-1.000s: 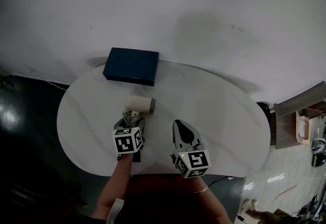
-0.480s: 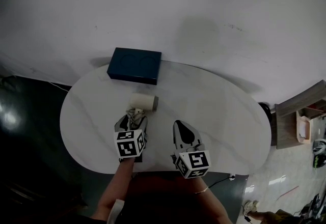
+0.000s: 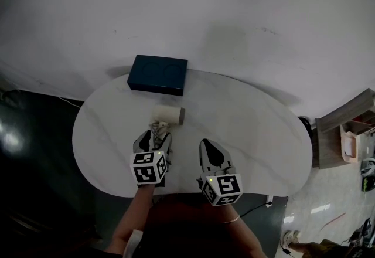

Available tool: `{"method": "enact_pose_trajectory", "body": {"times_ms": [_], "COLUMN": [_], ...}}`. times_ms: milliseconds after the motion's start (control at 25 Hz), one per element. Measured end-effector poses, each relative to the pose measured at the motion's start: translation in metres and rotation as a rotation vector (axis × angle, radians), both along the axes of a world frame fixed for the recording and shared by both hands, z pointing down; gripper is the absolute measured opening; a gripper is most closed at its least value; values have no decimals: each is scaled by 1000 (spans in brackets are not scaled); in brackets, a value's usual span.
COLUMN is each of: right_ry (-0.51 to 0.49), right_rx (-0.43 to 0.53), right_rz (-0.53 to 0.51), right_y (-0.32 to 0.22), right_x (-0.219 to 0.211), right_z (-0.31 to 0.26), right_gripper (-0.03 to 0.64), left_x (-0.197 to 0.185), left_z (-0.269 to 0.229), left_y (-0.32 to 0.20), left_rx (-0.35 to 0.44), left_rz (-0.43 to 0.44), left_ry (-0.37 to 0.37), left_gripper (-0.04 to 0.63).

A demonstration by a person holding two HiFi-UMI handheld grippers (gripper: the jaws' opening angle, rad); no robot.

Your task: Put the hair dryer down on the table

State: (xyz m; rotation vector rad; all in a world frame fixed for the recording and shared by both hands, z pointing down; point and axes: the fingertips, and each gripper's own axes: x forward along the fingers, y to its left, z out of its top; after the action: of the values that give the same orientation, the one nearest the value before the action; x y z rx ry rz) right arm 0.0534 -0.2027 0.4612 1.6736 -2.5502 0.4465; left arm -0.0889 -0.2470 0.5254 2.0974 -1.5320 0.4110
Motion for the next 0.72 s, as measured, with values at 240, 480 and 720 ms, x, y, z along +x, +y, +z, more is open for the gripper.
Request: {"method": "enact_pose_trajectory", "body": {"times_ms": [240,480,720], "right_ry": [4,5,-3], "right_rx": [15,27,44], "right_rz": [17,29,48], "right_y": [10,23,34], "right_x": [-3,-8,-9], "right_z": [-5,-8,-15], "right_gripper": [15,15,15], "left_x": [-1,-3,-10], "left_z": [-15,-28,-44], "left_y": [9,20,33], "left_rx": [50,88,145], "left_rz": [19,45,47], "left_ry": [34,35,30], "left_gripper": [290,288,254]}}
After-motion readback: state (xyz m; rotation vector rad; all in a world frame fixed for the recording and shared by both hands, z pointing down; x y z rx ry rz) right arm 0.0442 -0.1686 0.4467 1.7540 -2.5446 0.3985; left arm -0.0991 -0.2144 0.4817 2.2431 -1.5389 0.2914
